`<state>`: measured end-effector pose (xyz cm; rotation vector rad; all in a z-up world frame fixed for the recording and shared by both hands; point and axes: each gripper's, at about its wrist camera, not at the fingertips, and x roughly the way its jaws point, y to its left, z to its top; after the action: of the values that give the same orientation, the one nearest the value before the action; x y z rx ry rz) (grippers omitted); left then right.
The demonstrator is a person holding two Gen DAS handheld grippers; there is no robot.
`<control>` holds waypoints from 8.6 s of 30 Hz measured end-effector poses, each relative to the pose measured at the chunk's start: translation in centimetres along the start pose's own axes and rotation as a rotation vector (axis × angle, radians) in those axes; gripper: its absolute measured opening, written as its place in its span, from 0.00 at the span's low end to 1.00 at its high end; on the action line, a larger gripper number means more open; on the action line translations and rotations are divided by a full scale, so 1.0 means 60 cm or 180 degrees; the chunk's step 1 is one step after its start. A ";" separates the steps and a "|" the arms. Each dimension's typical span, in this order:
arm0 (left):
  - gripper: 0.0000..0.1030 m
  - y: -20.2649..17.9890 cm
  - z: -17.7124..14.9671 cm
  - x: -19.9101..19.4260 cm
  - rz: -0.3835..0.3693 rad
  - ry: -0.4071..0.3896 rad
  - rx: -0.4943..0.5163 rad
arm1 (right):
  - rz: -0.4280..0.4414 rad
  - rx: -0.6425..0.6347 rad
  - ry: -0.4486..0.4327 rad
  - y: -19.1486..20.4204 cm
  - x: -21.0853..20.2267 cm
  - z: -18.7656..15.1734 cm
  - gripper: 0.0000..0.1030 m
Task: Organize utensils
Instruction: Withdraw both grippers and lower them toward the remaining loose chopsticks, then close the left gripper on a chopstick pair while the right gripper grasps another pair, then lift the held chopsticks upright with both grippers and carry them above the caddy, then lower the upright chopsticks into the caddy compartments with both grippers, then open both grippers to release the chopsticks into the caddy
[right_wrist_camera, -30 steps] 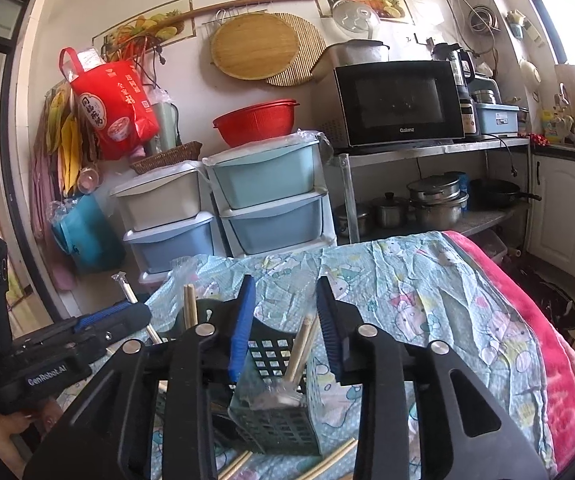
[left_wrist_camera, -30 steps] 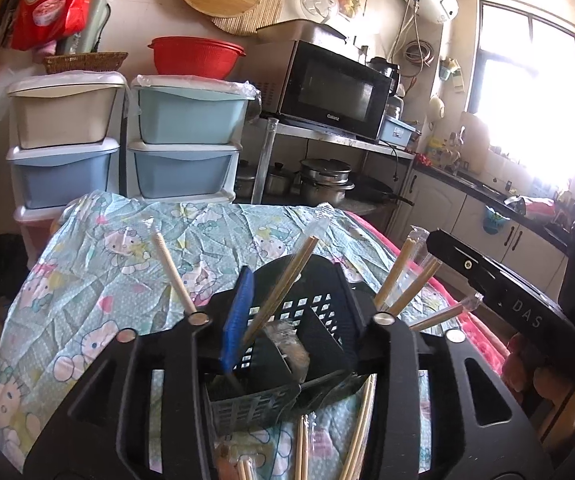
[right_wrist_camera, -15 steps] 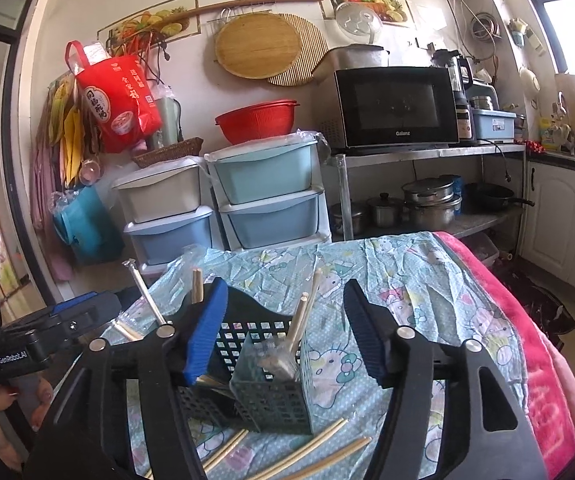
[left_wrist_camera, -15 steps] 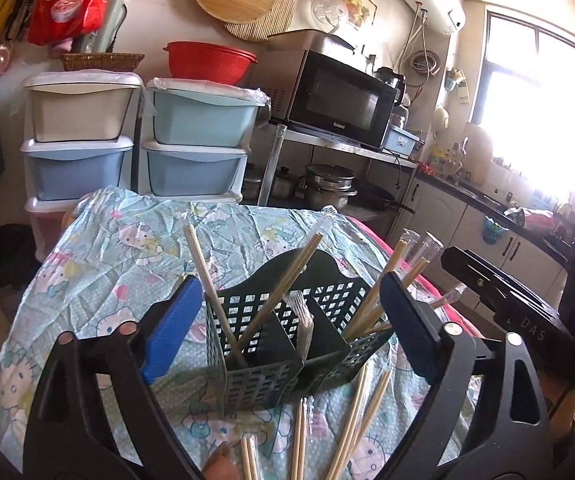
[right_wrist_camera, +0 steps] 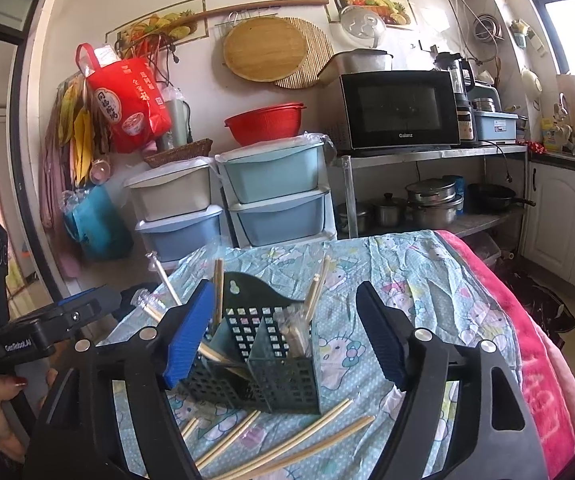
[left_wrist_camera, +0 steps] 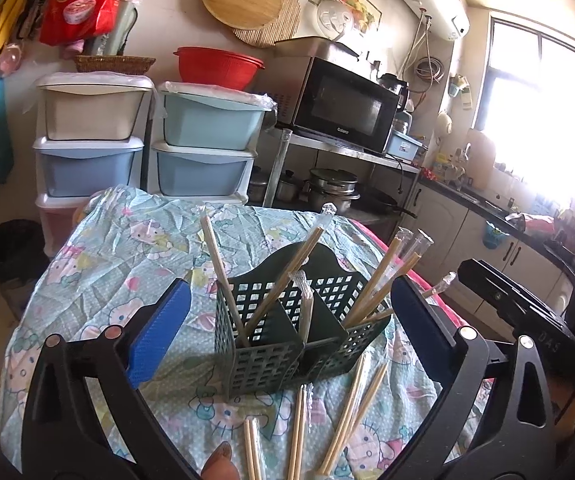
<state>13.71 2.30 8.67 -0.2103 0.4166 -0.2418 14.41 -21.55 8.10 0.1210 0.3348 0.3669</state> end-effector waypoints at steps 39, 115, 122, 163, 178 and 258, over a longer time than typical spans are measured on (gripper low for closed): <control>0.90 0.064 -0.122 0.033 0.0176 0.0735 -0.0154 | 0.0014 0.0177 0.0965 -0.012 0.039 -0.128 0.65; 0.03 0.072 -0.122 0.043 -0.0514 0.0918 -0.0455 | 0.0344 0.1033 0.1147 -0.059 0.043 -0.143 0.07; 0.03 0.057 -0.099 0.014 -0.0557 0.0724 -0.0405 | 0.0458 0.0802 0.0879 -0.034 0.010 -0.109 0.07; 0.03 0.035 0.096 -0.110 -0.0435 -0.0397 -0.0061 | 0.0593 0.0059 -0.0213 0.061 -0.026 0.051 0.07; 0.03 0.040 0.145 -0.104 -0.0232 -0.0632 0.0030 | 0.0549 -0.0141 -0.0619 0.076 -0.013 0.117 0.07; 0.10 0.065 0.011 0.053 0.0019 0.0019 -0.0102 | 0.0305 -0.0239 -0.0036 0.065 0.168 0.014 0.21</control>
<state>17.56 5.22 7.09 -0.2398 0.4271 -0.2301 22.28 -14.27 6.57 0.0657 0.3043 0.4730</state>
